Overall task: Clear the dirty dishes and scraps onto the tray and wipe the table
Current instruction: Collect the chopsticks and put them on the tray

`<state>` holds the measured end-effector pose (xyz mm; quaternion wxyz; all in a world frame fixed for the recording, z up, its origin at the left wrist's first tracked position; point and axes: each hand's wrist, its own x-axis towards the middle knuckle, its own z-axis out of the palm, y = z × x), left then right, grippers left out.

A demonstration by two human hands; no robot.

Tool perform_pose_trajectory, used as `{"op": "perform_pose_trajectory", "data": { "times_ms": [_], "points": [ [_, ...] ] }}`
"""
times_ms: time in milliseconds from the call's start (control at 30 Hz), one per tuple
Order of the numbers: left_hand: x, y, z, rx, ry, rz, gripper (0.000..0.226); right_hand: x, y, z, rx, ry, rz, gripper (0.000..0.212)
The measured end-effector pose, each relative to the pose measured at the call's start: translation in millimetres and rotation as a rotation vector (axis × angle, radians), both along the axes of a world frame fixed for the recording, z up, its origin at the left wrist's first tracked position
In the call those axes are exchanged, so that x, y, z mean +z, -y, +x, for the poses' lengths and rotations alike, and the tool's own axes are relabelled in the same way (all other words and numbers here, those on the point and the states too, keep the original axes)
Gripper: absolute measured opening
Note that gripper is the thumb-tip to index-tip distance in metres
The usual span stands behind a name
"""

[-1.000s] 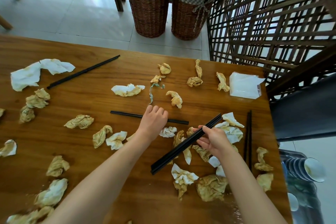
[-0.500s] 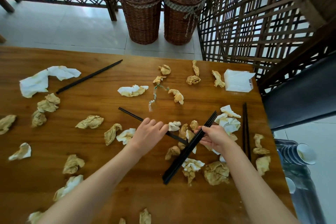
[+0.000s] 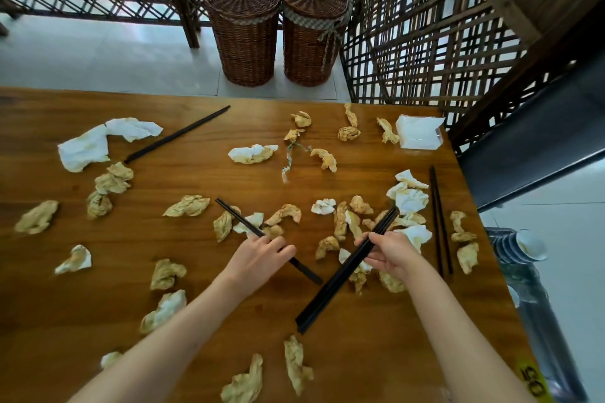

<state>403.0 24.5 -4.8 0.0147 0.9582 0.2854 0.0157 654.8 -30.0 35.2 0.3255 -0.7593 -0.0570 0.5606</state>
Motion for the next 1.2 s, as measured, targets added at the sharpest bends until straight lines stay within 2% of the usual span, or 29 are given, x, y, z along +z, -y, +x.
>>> {"op": "perform_pose_trajectory", "data": {
  "times_ms": [333,500,767,933,1200],
  "points": [
    [9.9,21.4,-17.9,-0.078,0.081,0.014,0.039,5.5,23.8,-19.0,-0.078,-0.002,0.015,0.014],
    [0.8,36.5,-39.0,-0.078,0.005,-0.025,0.041,3.8,29.6,-26.9,-0.1,-0.001,0.008,0.015],
    [5.1,14.4,-40.3,0.094,0.01,0.029,0.043,11.9,27.8,-24.3,-0.107,0.009,0.03,0.015],
    [11.2,-31.6,1.3,0.258,-0.129,-0.004,0.041,21.0,19.9,-7.4,-0.099,0.048,0.055,0.017],
    [-10.8,-90.7,53.7,0.423,-0.188,-0.078,0.039,18.9,2.4,33.8,-0.093,0.037,0.105,0.019]
  ]
}}
